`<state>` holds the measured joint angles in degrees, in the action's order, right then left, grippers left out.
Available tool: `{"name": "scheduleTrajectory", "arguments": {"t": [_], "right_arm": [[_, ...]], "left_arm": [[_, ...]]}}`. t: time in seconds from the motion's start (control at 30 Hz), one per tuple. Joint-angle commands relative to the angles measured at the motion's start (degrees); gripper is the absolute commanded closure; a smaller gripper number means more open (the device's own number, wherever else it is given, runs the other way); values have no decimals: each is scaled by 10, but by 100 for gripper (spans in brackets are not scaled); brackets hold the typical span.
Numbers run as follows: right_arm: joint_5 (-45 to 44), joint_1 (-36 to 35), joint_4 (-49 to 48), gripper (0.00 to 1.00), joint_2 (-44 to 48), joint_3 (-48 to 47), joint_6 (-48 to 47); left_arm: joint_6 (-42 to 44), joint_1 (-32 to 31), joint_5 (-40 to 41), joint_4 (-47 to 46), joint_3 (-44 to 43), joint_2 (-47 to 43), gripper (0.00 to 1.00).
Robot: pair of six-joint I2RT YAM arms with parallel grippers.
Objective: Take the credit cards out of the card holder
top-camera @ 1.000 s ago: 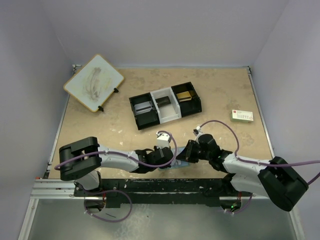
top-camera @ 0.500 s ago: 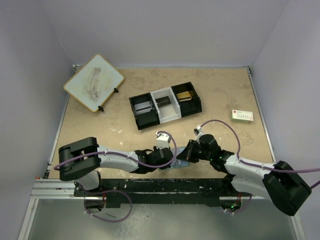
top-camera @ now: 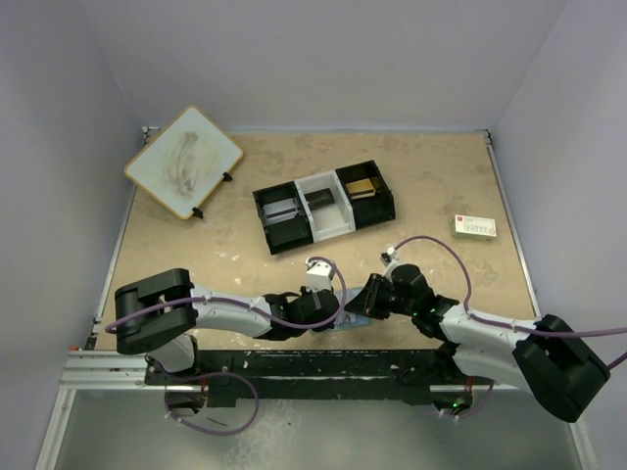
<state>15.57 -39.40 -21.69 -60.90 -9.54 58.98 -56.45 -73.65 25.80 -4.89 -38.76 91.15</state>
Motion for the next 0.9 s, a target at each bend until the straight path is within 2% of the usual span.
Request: {"name": "scheduleTrajectory", "arguments": {"t": [0.0, 0.23, 0.6, 0.7, 0.87], "right_arm": [[-10, 2, -15, 77, 7, -4, 4], [-14, 4, -6, 98, 21, -2, 2], [-62, 9, 105, 99, 69, -28, -28], [-66, 9, 103, 99, 66, -23, -13], [-66, 9, 97, 100, 41, -28, -9]], "left_arm": [[5, -3, 9, 48, 5, -4, 100], [2, -2, 14, 55, 8, -11, 100], [7, -4, 18, 71, 7, -28, 100], [21, -5, 2, 81, -9, -47, 89], [14, -9, 45, 143, -38, -80, 72]]}}
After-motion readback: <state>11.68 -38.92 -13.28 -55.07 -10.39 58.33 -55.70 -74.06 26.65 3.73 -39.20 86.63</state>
